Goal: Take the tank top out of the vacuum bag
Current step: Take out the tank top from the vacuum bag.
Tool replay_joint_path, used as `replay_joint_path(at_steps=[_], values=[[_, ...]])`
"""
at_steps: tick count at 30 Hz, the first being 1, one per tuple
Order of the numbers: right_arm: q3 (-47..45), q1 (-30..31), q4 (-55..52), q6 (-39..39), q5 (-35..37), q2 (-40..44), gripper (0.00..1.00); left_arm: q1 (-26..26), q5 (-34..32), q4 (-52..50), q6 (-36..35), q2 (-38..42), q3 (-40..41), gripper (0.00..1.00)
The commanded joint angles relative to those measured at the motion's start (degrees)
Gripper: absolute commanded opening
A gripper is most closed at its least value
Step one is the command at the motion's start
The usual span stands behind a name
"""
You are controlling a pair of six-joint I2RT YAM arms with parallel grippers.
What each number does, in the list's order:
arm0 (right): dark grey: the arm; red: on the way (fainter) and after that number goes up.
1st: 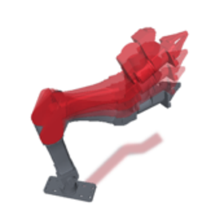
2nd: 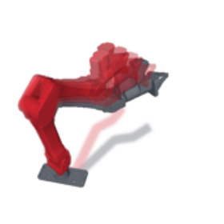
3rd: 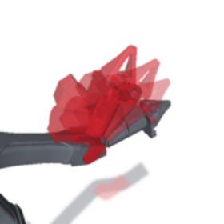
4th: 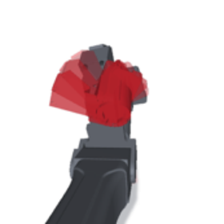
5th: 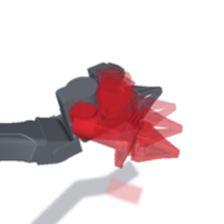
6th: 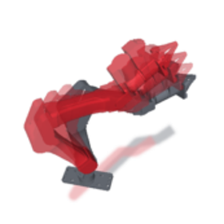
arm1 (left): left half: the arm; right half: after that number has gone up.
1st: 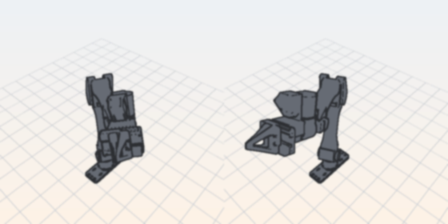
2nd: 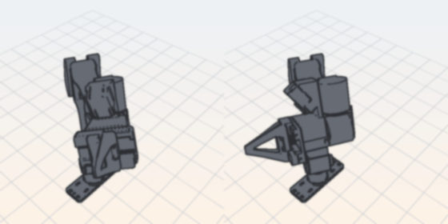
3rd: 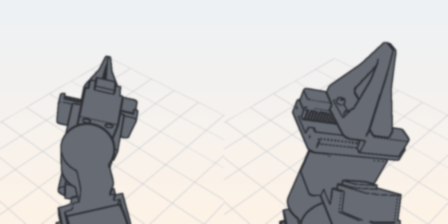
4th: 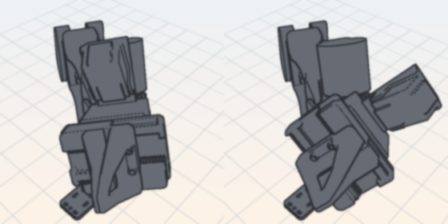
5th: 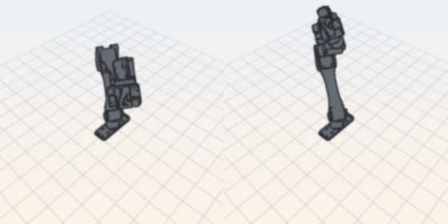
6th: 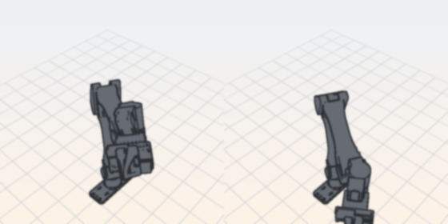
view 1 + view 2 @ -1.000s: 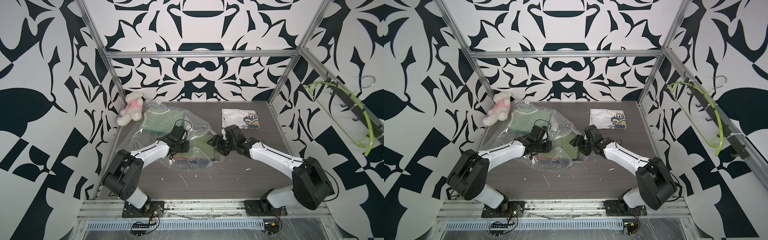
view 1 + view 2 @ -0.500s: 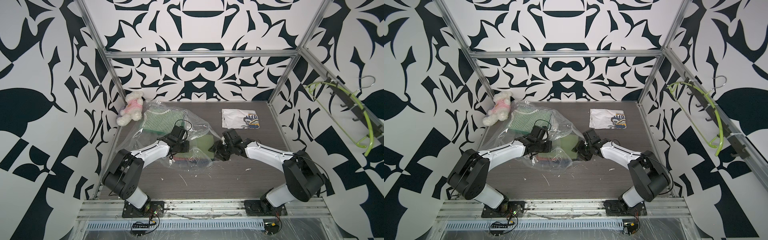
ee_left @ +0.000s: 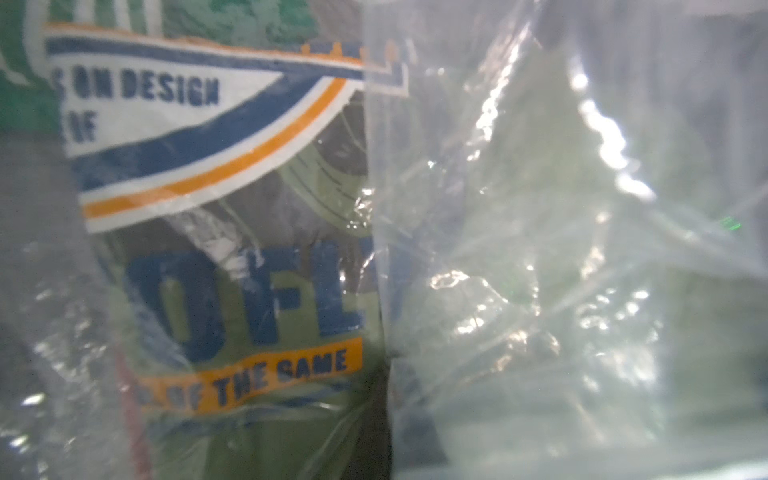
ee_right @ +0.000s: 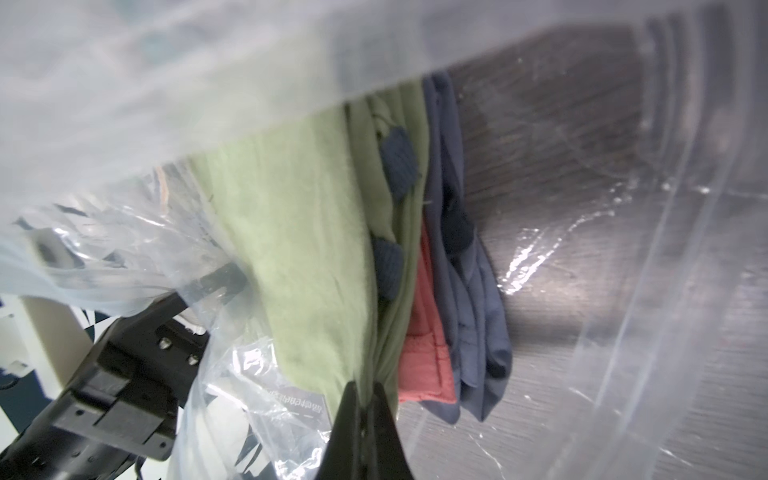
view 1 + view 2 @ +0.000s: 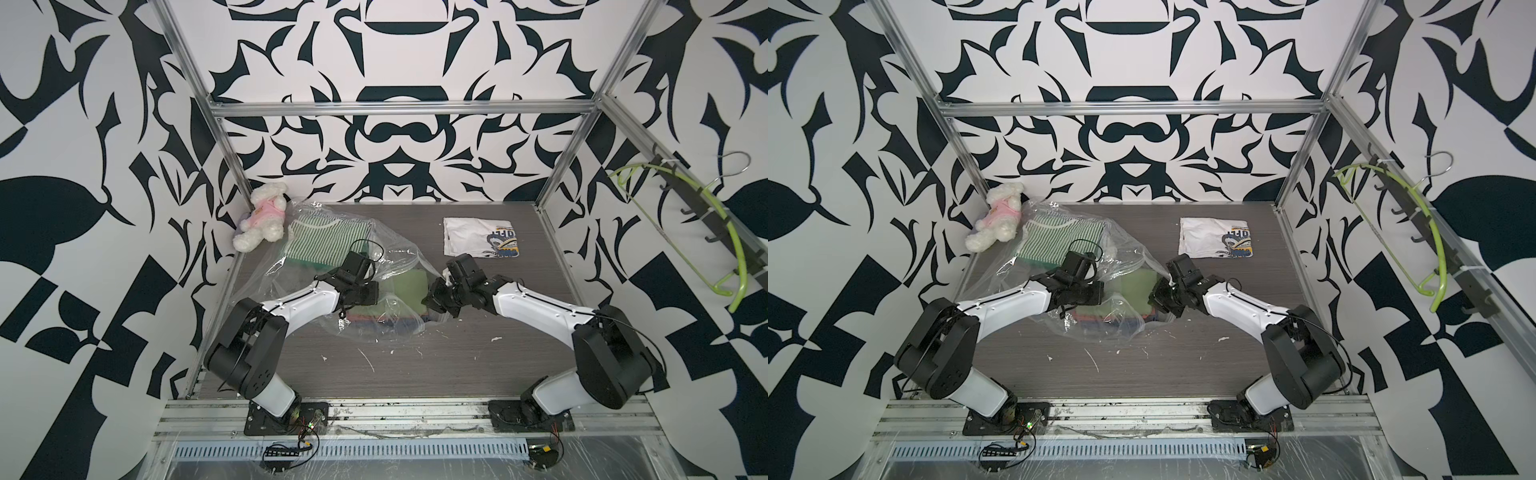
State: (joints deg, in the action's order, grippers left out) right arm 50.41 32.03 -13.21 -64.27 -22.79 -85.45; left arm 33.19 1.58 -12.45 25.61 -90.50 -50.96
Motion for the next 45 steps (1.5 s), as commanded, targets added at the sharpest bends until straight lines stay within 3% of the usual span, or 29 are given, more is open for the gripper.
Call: replay_joint_path(at_steps=[1, 6, 14, 17, 35, 45], values=[[3.45, 0.67, -0.16, 4.13, 0.07, 1.50, 0.00, 0.47, 1.45, -3.17, -0.39, -2.31, 1.74, 0.00], [4.90, 0.79, -3.60, 9.97, 4.68, 3.37, 0.00, 0.55, 0.05, -3.25, 0.50, -1.33, 1.92, 0.00], [6.45, 0.61, -8.41, 14.28, 8.53, 4.26, 0.00, 0.47, -2.92, -5.63, 1.01, 4.99, 1.01, 0.18], [6.36, 0.61, -9.59, 14.64, 10.27, 4.99, 0.00, 0.48, -4.06, -6.32, 0.72, 6.55, 0.77, 0.00], [3.77, -2.66, -17.10, 16.88, 18.71, 14.66, 0.00, 0.48, -5.64, -6.17, 1.20, 3.38, 1.12, 0.00], [0.16, -3.20, -10.07, 13.80, 11.16, 11.01, 0.00, 2.58, -1.87, -4.54, 2.36, 0.88, -3.20, 0.00]])
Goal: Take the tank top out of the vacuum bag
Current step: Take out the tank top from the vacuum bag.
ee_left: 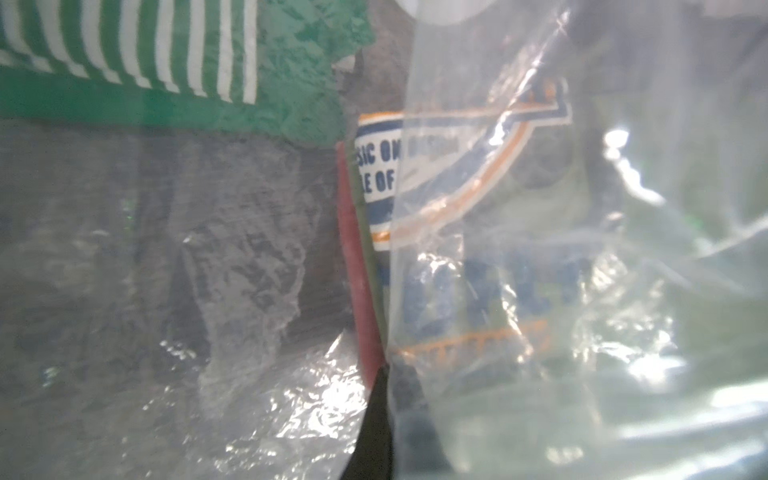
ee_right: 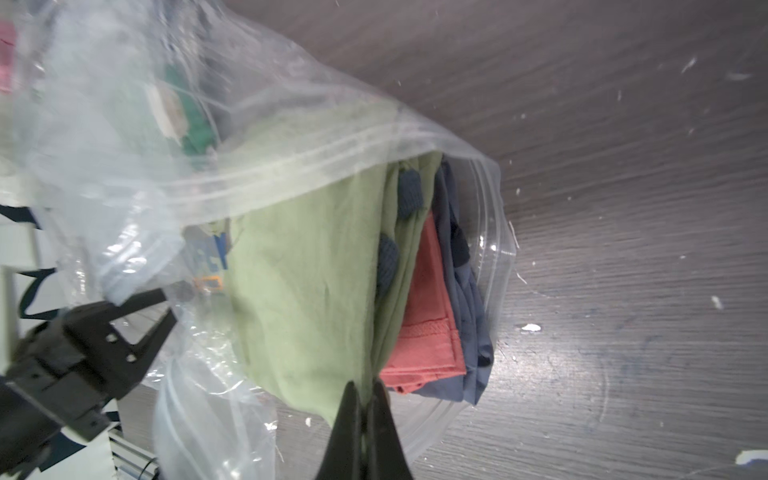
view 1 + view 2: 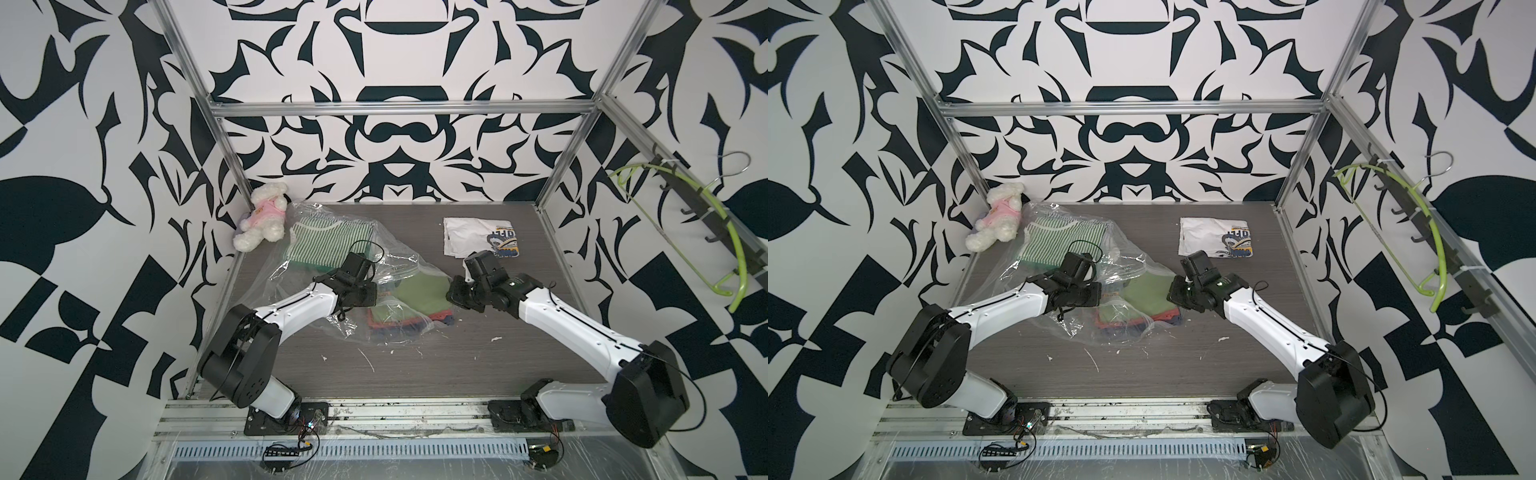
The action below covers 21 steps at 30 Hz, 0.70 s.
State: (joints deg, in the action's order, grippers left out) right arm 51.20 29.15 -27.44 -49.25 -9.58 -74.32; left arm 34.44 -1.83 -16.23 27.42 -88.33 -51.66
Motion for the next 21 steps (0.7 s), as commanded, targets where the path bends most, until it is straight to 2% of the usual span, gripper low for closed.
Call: replay_joint_path(at_steps=[1, 10, 14, 19, 21], values=[[-1.01, -0.23, 5.68, -1.63, -2.68, -0.12, 0.00, 2.09, 1.46, -1.14, 0.53, -1.95, -3.55, 0.00], [-7.72, -0.49, 23.59, -4.79, -8.06, -1.25, 0.00, 5.67, 2.42, -1.07, 2.25, -9.68, -5.84, 0.00], [-10.33, -0.67, 36.09, -6.08, -14.88, -4.23, 0.00, 7.30, 1.94, -1.62, 1.85, -11.37, -7.34, 0.00], [-8.10, -0.52, 47.46, -6.24, -26.48, -12.53, 0.00, 7.84, 2.53, -1.35, 1.97, -13.41, -7.94, 0.00], [-7.27, -0.41, 49.78, -6.79, -27.99, -15.10, 0.00, 7.84, 2.53, -1.06, 2.11, -14.07, -7.72, 0.00]])
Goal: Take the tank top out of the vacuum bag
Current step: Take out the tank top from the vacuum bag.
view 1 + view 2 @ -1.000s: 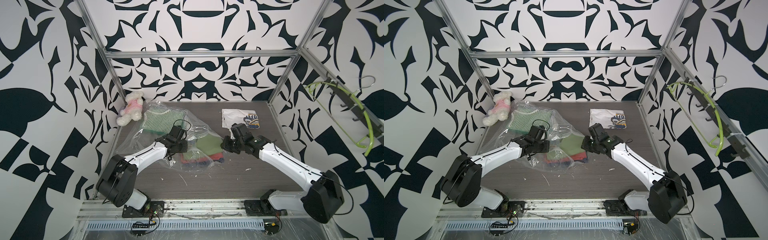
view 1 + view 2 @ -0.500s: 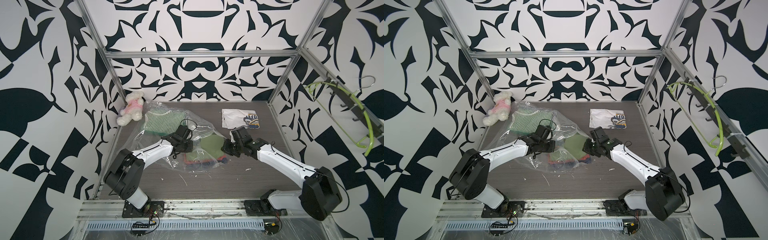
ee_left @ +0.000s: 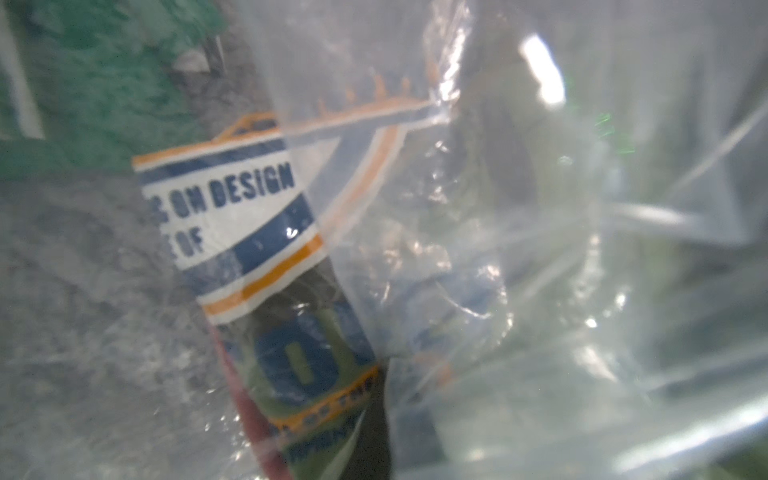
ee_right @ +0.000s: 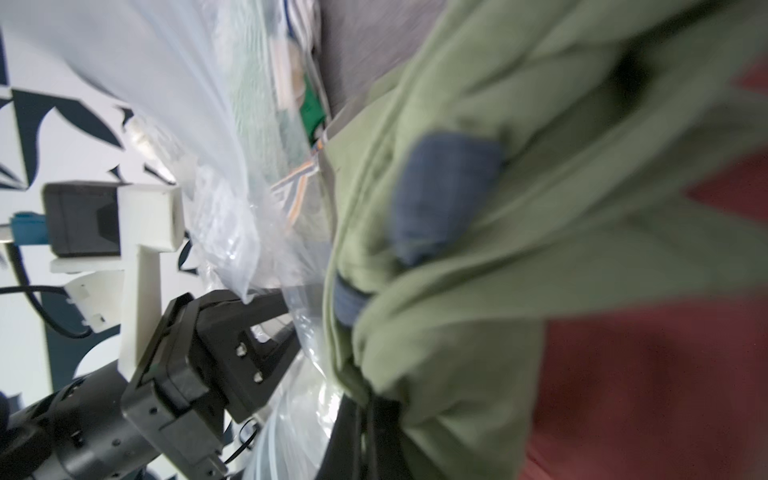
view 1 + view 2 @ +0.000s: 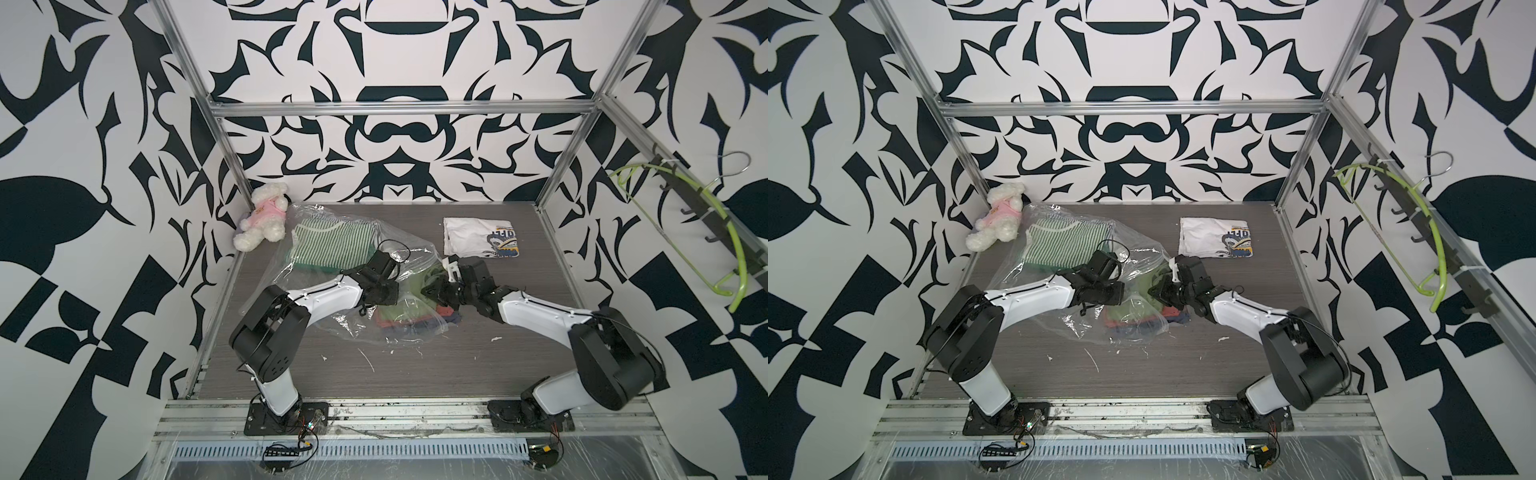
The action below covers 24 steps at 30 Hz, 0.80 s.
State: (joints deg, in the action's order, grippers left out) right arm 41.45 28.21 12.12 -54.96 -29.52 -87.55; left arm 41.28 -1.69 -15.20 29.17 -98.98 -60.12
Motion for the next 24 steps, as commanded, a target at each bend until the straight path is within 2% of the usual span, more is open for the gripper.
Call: replay_joint_path(at_steps=[1, 3, 5, 6, 7, 9, 11, 13, 24], values=[[2.41, 0.53, 9.56, -1.11, -7.17, -2.11, 0.00, 1.00, 2.33, -2.07, 0.36, -3.58, 0.80, 0.00], [2.39, 0.52, 4.37, 0.01, -2.69, -1.19, 0.01, 1.00, 2.07, -2.05, 0.45, -3.82, 1.17, 0.00], [2.73, 0.53, -3.77, 2.36, 3.33, 1.30, 0.22, 1.05, 1.91, -1.79, 0.54, -3.86, 1.72, 0.00], [2.60, 0.49, -7.14, 3.21, 6.48, 2.78, 0.38, 1.02, 1.96, -1.61, 0.62, -3.94, 1.99, 0.00], [2.43, 0.53, -9.39, 3.59, 8.43, 3.87, 0.48, 1.00, 2.02, -1.50, 0.63, -4.05, 2.11, 0.00], [1.92, 0.52, -13.88, 3.80, 13.03, 6.32, 0.61, 1.00, 2.19, -1.32, 0.54, -4.50, 2.18, 0.00], [1.53, 0.47, -16.54, 3.37, 15.73, 7.51, 0.70, 1.01, 2.35, -1.04, 0.54, -4.73, 2.11, 0.00], [1.57, 0.20, -18.30, 2.84, 16.89, 7.39, 0.75, 1.00, 2.39, -0.87, 0.54, -4.84, 1.89, 0.00], [3.52, -1.48, -24.81, 3.71, 24.16, 6.95, 0.84, 1.00, 1.69, -0.93, 0.28, -3.68, 3.09, 0.00]])
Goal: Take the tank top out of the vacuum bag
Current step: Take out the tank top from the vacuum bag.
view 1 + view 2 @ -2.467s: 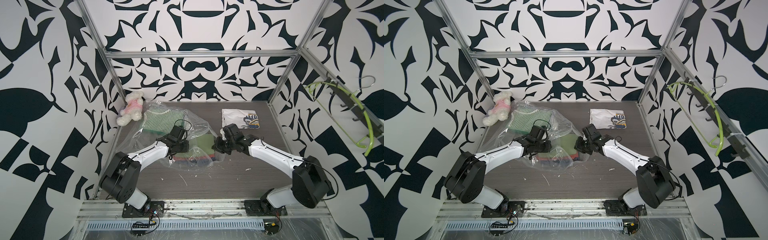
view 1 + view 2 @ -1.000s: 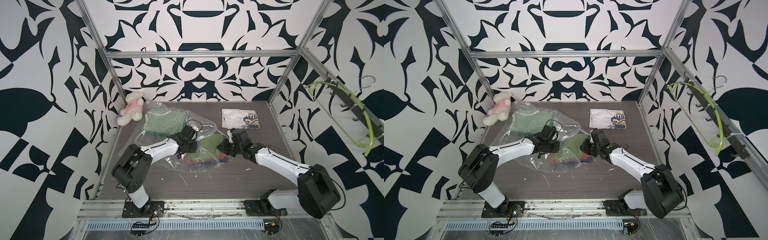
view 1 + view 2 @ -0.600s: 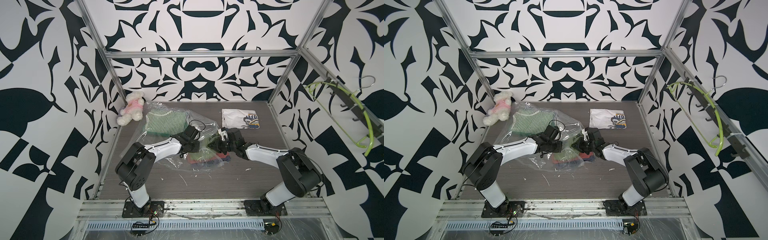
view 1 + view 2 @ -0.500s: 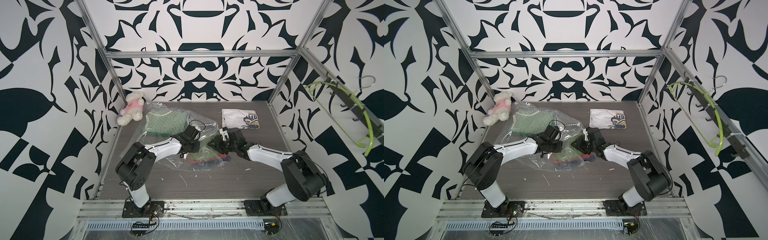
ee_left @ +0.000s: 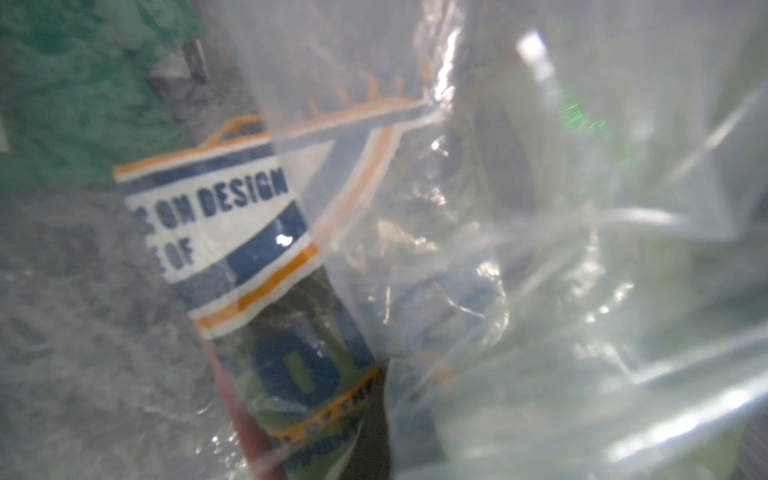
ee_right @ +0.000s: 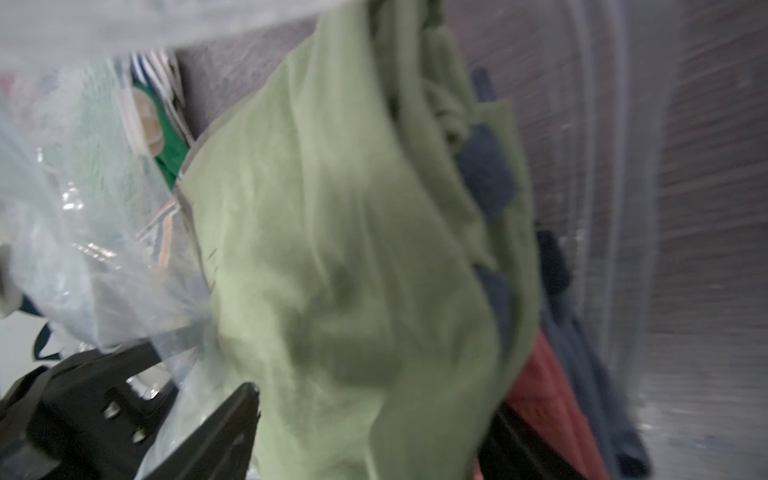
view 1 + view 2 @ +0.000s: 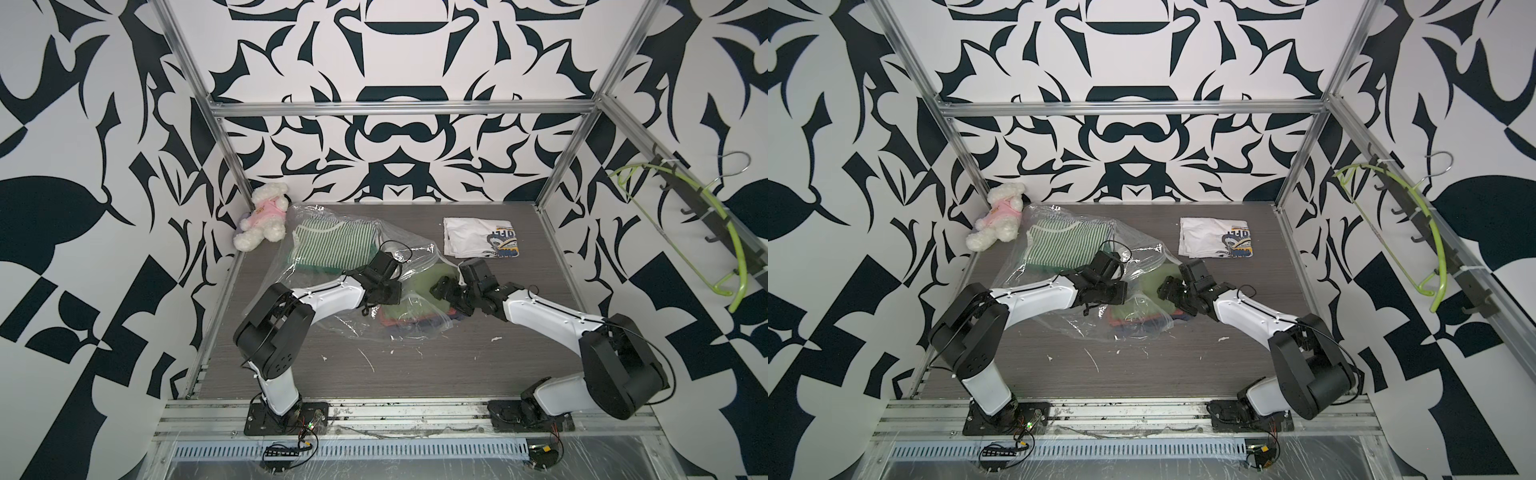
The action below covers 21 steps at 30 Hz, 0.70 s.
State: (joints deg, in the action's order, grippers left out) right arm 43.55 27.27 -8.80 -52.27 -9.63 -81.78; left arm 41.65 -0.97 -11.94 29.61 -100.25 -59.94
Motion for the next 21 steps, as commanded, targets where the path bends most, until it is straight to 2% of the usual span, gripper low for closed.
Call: replay_joint_path(at_steps=[1, 4, 7, 9, 10, 14, 15, 21], values=[[1.05, -0.97, -3.07, 1.14, 3.76, 1.28, 0.85, 0.63, 1.05, -4.02, -0.08, -2.41, 3.01, 0.00], [-0.82, -3.18, 2.61, 1.08, -1.20, 0.33, 0.82, 0.63, 1.25, -3.56, -0.07, -2.71, 3.00, 0.00], [-1.13, -4.75, 8.10, 0.57, -5.60, -0.57, 0.69, 0.63, 1.50, -3.59, -0.16, -3.02, 2.54, 0.00], [-0.42, -4.79, 11.18, 1.48, -8.17, -0.68, 0.56, 0.63, 1.42, -3.61, -0.25, -2.85, 2.57, 0.00], [-0.23, -4.77, 12.86, 1.73, -9.69, -0.66, 0.54, 0.65, 1.41, -3.52, -0.25, -2.76, 2.65, 0.00], [-1.39, -4.81, 22.68, 0.93, -17.12, -1.01, 0.55, 0.67, 1.49, -3.42, -0.16, -2.76, 3.04, 0.00], [-1.67, -4.77, 24.71, 0.51, -18.80, -1.41, 0.58, 0.64, 1.49, -3.26, -0.16, -2.75, 3.12, 0.00], [-1.47, -5.46, 21.30, -0.42, -15.20, -4.67, 0.75, 0.63, 1.75, -2.84, 0.04, -2.87, 3.31, 0.00]])
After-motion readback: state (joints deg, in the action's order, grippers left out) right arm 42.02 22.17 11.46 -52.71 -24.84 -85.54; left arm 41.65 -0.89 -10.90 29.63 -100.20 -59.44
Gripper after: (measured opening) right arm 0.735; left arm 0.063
